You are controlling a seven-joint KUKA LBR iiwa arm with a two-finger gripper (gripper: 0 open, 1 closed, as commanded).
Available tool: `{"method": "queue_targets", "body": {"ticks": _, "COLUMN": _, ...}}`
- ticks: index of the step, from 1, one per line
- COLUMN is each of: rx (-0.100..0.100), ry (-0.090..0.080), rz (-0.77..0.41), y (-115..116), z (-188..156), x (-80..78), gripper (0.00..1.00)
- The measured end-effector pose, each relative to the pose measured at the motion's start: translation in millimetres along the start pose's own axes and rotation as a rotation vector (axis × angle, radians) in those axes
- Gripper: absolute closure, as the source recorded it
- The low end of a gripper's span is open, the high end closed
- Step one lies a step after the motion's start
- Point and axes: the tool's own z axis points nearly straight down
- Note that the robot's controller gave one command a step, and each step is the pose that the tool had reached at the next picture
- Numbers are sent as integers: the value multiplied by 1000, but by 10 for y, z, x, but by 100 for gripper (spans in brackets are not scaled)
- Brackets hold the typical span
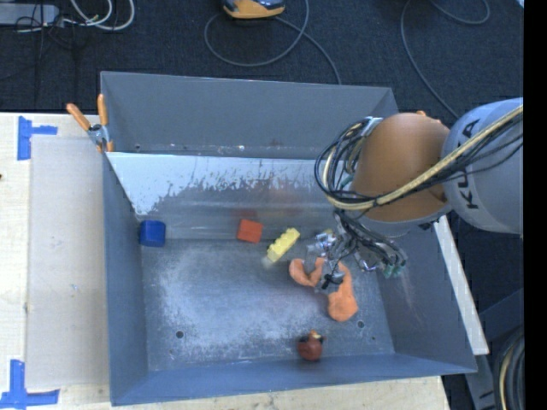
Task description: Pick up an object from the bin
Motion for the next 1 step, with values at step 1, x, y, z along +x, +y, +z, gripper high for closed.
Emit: {"method": "queue_targets", "body": {"ticks": 1, "rx": 1, "ry": -5, "rz": -3, "y": 28, "z": -257, "x": -79, "gripper": 100}}
